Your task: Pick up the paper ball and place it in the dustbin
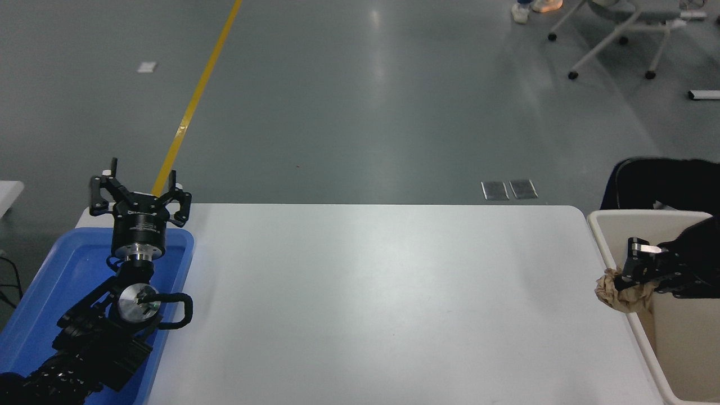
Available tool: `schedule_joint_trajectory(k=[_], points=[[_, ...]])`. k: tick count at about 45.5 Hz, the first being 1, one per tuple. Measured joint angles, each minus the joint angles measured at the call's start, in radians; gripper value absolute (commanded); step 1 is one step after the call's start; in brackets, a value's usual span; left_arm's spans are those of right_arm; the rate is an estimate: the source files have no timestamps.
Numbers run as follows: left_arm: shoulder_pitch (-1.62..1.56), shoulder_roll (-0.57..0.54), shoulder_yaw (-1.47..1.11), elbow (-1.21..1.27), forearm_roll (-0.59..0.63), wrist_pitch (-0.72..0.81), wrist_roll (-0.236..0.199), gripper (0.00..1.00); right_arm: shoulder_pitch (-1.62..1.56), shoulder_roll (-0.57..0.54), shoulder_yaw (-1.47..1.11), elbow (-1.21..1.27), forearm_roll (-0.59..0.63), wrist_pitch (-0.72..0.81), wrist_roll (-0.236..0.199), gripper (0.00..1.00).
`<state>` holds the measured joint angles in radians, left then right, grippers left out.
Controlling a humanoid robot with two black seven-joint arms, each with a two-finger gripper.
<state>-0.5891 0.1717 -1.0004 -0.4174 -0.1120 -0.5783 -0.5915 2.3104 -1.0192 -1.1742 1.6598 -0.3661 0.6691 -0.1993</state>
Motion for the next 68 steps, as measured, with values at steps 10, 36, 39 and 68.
schedule_joint_trajectory(k=[10, 36, 39, 68], points=[[0.0, 0.0, 0.0, 0.0, 0.0, 0.0, 0.0, 0.99, 0.189, -0.031, -0.021, 0.018, -0.022, 0.076, -0.002, 0.0], [0.0, 0.0, 0.0, 0.0, 0.0, 0.0, 0.0, 0.99, 0.024, -0.097, -0.022, -0.131, -0.094, 0.094, -0.004, 0.0], [0.0, 0.0, 0.0, 0.0, 0.0, 0.0, 0.0, 0.99, -0.065, -0.101, 0.011, -0.176, -0.095, 0.067, -0.004, 0.0], [0.0, 0.0, 0.0, 0.0, 0.0, 0.0, 0.0, 0.99, -1.111, 0.193, 0.577, -0.863, 0.005, -0.395, -0.001, 0.0]])
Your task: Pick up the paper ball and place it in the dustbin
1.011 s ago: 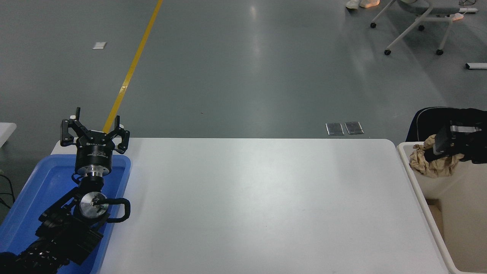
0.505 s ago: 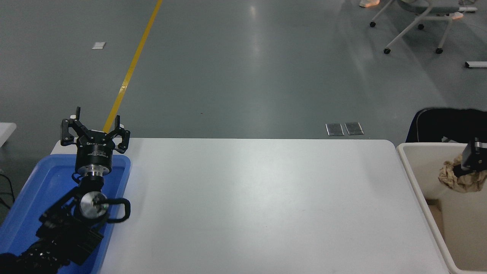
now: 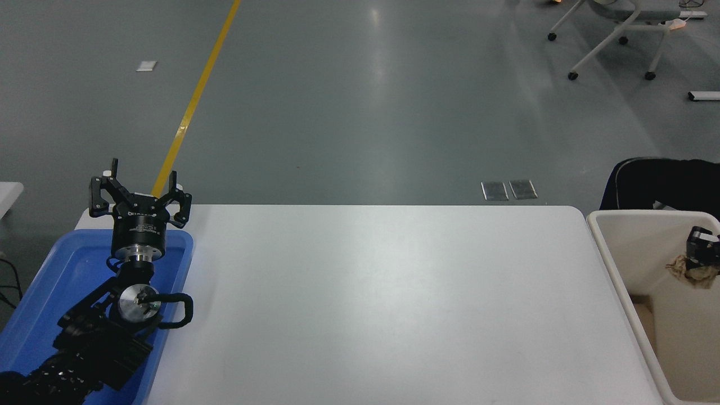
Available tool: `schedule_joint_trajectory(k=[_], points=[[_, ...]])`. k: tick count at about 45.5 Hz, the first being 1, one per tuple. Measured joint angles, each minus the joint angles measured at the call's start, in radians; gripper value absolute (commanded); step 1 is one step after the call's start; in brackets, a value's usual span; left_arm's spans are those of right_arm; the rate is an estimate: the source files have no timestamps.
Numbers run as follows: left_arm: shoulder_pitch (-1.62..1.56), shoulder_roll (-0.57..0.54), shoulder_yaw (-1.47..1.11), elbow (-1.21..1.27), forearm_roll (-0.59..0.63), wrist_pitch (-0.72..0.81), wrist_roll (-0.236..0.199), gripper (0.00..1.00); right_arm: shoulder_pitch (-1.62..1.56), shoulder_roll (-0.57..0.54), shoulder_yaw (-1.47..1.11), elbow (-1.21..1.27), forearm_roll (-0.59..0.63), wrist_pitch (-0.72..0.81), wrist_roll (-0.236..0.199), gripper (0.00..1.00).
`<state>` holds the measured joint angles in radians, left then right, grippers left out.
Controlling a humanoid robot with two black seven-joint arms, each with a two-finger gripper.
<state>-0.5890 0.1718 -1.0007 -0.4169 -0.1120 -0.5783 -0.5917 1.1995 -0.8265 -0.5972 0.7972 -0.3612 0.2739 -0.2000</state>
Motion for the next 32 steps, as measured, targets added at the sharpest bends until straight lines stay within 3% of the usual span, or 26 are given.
schedule_joint_trajectory(k=[15, 23, 24, 26, 27, 28, 29, 32], points=[[0.0, 0.0, 0.0, 0.001, 0.0, 0.0, 0.0, 0.99, -0.277, 0.231, 0.079, -0.358, 0.103, -0.164, -0.001, 0.0], [0.0, 0.0, 0.0, 0.001, 0.0, 0.0, 0.0, 0.99, -0.352, 0.293, 0.091, -0.447, 0.13, -0.218, -0.002, 0.03], [0.0, 0.0, 0.0, 0.001, 0.0, 0.0, 0.0, 0.99, -0.358, 0.298, 0.092, -0.454, 0.134, -0.224, -0.002, 0.12], [0.0, 0.0, 0.0, 0.001, 0.0, 0.0, 0.0, 0.99, -0.371, 0.308, 0.093, -0.467, 0.143, -0.235, -0.003, 0.44], [0.0, 0.0, 0.0, 0.001, 0.0, 0.0, 0.0, 0.99, -0.375, 0.311, 0.094, -0.472, 0.148, -0.239, -0.003, 0.64], [0.0, 0.0, 0.0, 0.001, 0.0, 0.0, 0.0, 0.99, -0.38, 0.315, 0.095, -0.478, 0.156, -0.245, -0.003, 0.94], [0.0, 0.0, 0.0, 0.001, 0.0, 0.0, 0.0, 0.99, -0.383, 0.318, 0.095, -0.482, 0.161, -0.249, -0.004, 1.0], [0.0, 0.0, 0.0, 0.001, 0.0, 0.0, 0.0, 0.99, -0.393, 0.325, 0.096, -0.491, 0.185, -0.262, -0.005, 1.0]])
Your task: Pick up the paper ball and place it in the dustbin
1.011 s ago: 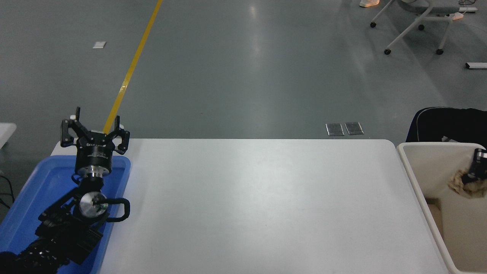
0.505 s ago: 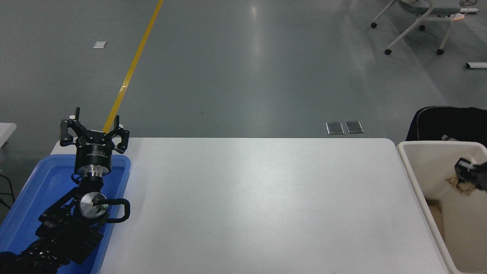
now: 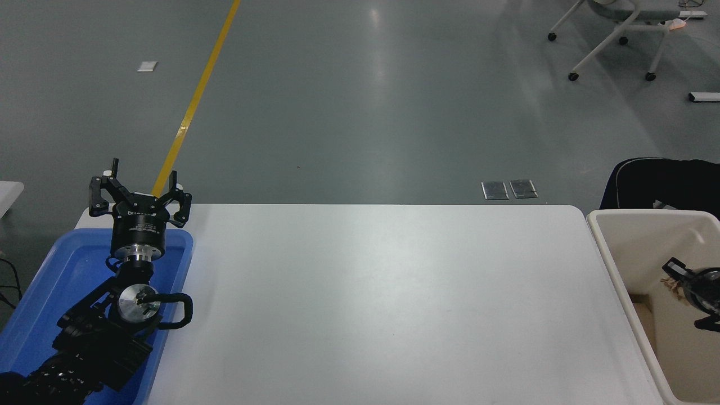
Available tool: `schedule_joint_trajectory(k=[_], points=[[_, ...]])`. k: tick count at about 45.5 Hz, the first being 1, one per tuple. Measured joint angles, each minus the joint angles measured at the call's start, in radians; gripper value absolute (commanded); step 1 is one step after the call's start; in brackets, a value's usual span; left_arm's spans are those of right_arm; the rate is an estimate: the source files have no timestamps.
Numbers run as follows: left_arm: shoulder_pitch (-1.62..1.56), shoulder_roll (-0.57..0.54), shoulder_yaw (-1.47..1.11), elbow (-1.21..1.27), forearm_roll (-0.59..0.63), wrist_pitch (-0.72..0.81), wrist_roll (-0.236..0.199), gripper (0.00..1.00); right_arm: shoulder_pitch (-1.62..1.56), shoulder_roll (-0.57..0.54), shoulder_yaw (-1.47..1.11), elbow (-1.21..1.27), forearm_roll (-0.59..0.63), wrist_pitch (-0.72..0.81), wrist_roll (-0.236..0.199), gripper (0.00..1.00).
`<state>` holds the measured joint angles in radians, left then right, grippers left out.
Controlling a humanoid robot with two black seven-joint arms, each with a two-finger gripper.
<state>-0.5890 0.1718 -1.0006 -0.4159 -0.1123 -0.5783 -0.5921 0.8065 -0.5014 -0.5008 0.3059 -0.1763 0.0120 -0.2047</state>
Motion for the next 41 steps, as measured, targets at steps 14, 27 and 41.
schedule_joint_trajectory(k=[14, 27, 41], points=[[0.0, 0.0, 0.0, 0.0, 0.0, 0.0, 0.0, 0.99, -0.007, 0.011, 0.0, 0.031, 0.068, -0.021, -0.002, 1.0], [0.0, 0.0, 0.0, -0.001, 0.0, 0.0, 0.0, 0.99, 0.117, -0.071, -0.066, 0.242, 0.071, -0.022, -0.001, 1.0], [0.0, 0.0, 0.0, -0.001, 0.0, 0.0, 0.0, 0.99, 0.393, -0.152, -0.239, 0.554, 0.055, -0.009, 0.007, 1.0]])
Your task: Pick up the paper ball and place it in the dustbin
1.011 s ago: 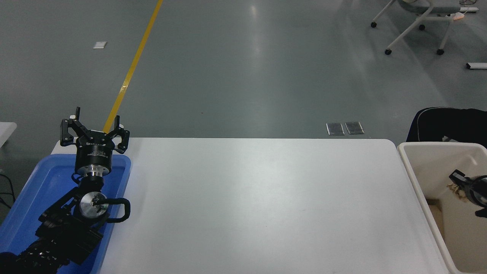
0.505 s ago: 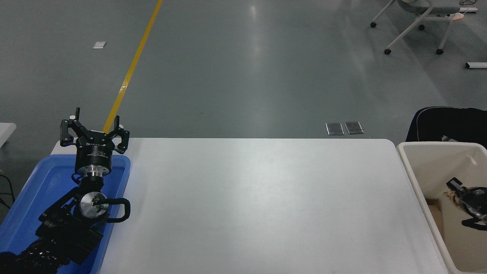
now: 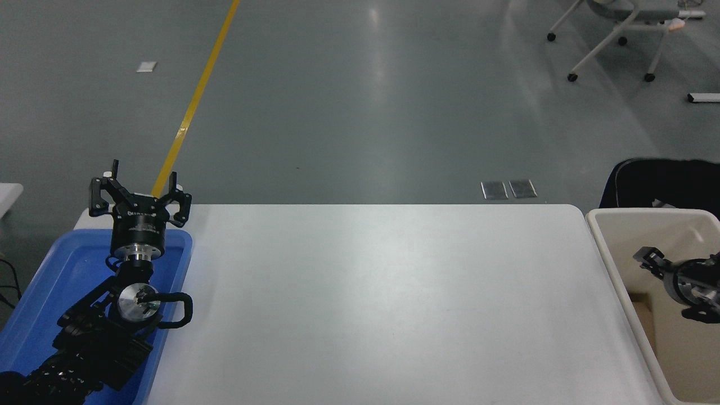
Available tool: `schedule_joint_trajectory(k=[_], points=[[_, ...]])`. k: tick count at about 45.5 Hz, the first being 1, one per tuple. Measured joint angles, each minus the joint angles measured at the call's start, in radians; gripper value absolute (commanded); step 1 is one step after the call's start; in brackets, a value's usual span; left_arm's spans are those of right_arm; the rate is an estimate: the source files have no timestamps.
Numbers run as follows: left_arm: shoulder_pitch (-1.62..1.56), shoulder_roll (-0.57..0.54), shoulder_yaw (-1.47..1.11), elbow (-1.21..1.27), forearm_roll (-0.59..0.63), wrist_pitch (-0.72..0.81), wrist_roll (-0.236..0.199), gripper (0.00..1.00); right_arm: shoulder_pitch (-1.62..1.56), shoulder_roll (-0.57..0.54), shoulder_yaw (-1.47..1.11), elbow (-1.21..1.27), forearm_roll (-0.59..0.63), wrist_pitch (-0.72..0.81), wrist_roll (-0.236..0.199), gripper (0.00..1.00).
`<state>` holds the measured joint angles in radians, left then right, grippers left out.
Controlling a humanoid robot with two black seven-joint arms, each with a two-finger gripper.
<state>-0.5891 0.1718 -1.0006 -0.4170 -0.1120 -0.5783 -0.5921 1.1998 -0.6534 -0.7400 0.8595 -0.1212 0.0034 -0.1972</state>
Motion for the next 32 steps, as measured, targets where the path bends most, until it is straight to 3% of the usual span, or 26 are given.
schedule_joint_trajectory(k=[11, 32], points=[[0.0, 0.0, 0.0, 0.0, 0.0, 0.0, 0.0, 0.99, 0.273, -0.025, -0.128, 0.283, -0.028, 0.069, 0.008, 1.0], [0.0, 0.0, 0.0, 0.0, 0.0, 0.0, 0.0, 0.99, 0.83, -0.131, -0.334, 0.79, -0.036, 0.363, 0.031, 1.0]])
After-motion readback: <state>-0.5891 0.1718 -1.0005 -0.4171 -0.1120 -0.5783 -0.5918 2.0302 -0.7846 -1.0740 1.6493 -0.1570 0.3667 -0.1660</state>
